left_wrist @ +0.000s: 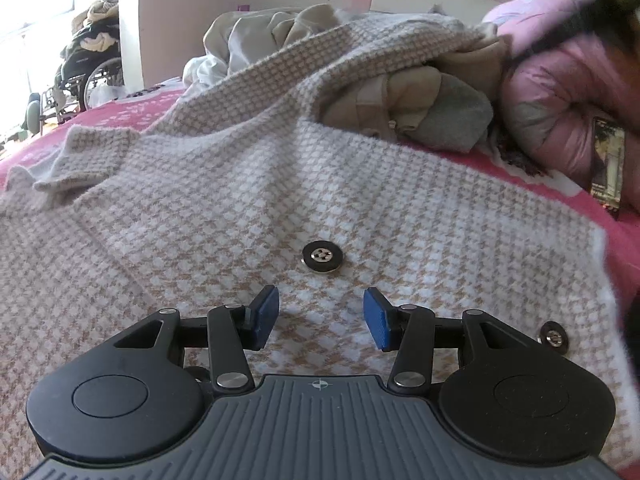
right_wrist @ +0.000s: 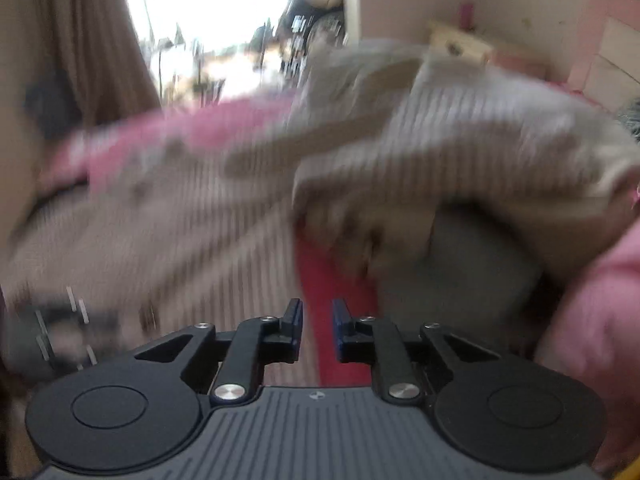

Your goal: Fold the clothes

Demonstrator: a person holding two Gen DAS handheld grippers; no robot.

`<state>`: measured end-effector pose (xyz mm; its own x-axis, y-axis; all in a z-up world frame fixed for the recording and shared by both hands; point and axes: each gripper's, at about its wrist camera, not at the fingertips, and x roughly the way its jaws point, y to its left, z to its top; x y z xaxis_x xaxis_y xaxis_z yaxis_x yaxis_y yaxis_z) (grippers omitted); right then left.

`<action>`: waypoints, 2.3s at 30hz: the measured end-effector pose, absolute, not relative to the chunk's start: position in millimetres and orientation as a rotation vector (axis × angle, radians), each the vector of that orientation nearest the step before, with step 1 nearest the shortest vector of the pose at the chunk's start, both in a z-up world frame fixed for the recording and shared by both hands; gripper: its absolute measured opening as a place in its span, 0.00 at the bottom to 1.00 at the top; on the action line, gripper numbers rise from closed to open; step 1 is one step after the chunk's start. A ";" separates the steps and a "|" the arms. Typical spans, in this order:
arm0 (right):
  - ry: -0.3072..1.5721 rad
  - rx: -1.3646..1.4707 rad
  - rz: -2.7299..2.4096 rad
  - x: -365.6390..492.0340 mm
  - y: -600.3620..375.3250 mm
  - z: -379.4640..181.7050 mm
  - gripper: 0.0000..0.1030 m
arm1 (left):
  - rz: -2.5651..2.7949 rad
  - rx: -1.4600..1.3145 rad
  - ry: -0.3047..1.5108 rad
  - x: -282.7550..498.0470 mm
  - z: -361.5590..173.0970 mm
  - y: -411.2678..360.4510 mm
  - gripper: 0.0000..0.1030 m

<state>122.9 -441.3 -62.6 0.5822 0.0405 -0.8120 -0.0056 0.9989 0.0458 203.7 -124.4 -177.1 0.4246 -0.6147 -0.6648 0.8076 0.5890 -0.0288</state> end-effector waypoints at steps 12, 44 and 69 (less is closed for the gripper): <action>0.968 -0.116 0.114 150.6 -368.3 -87.6 0.12 | -0.846 0.287 0.684 207.2 -170.0 -118.8 0.45; 0.801 0.208 0.195 455.4 -281.2 -173.2 0.15 | -0.667 -0.028 0.795 269.6 -174.3 -69.2 0.45; 0.342 0.622 -0.486 154.4 -597.4 -30.6 0.48 | -0.671 -0.069 0.727 257.8 -171.2 -77.2 0.45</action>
